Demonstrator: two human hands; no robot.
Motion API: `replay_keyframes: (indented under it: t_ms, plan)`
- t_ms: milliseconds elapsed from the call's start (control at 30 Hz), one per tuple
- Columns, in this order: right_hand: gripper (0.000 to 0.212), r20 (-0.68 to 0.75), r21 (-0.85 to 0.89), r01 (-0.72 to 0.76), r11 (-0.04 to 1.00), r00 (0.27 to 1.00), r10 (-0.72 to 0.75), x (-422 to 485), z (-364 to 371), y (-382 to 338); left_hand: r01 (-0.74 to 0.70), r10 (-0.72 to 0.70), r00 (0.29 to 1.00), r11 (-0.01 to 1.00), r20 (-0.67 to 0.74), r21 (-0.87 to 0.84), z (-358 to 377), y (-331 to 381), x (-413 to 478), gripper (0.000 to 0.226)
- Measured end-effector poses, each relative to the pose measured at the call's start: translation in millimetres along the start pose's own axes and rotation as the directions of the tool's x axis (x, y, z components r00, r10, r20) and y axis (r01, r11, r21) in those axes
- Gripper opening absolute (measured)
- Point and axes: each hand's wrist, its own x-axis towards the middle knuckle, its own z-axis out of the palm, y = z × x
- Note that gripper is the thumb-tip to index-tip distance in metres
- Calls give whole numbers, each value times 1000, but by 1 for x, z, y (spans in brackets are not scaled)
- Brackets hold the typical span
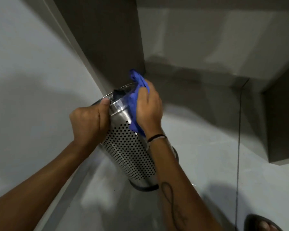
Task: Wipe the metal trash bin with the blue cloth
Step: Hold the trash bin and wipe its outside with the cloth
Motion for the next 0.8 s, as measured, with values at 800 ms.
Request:
replay_keyframes:
  t_ms: [800]
  plan:
    - [38,148,-328,49,943,989,0,19,-14,38,478,-244,834,766,494,-430,-28,-10,-10,58]
